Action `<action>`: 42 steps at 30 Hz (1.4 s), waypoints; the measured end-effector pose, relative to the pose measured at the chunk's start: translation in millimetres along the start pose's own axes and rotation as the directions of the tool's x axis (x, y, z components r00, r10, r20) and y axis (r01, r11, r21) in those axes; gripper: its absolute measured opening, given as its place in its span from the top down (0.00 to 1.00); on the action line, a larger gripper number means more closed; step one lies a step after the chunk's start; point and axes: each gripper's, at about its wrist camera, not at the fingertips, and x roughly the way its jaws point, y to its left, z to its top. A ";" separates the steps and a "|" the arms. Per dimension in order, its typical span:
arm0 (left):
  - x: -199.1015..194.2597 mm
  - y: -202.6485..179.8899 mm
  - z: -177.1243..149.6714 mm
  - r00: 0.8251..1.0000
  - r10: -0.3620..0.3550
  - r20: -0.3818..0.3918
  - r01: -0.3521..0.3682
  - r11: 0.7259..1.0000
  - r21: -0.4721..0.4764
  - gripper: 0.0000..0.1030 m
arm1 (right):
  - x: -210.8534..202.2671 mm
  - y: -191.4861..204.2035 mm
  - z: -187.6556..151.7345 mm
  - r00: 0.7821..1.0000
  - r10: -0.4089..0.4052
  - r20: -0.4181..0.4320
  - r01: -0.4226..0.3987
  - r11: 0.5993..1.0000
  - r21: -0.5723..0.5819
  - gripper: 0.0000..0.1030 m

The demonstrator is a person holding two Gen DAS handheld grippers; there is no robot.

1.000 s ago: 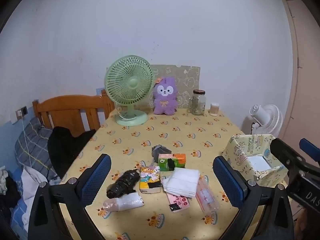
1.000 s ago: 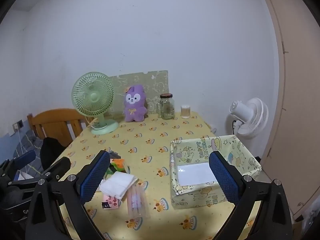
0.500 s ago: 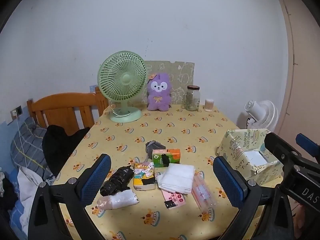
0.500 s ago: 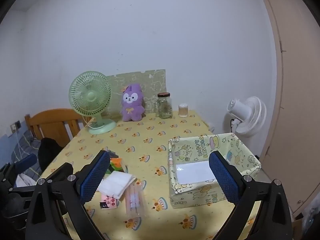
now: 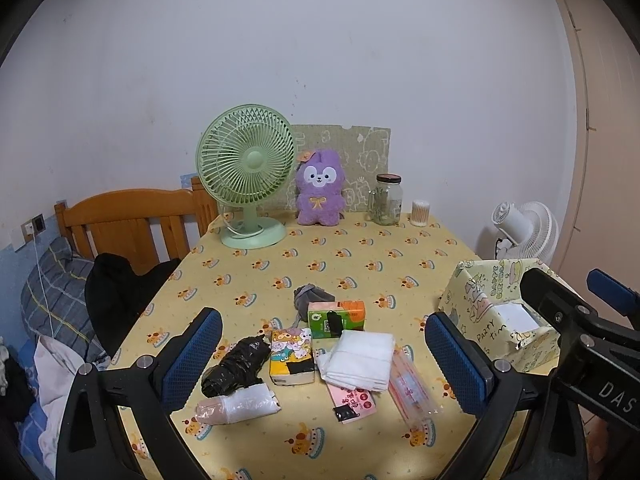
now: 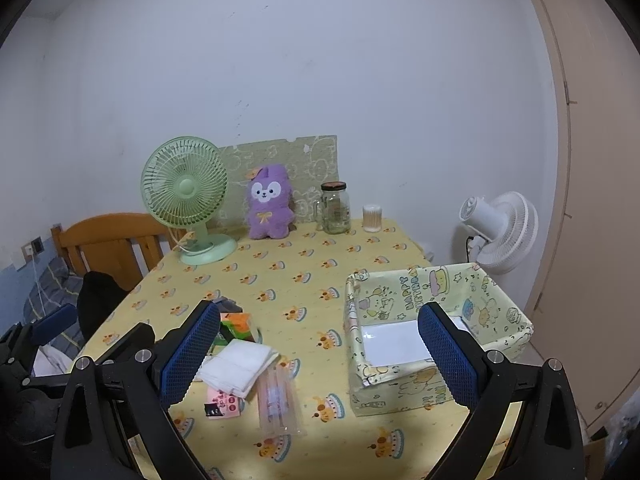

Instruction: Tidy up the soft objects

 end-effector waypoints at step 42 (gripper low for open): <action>-3.3 0.8 0.3 1.000 0.008 0.017 -0.008 1.000 0.010 0.03 | 1.1 3.9 -3.6 1.000 0.014 -0.019 -0.014 1.000 0.016 0.03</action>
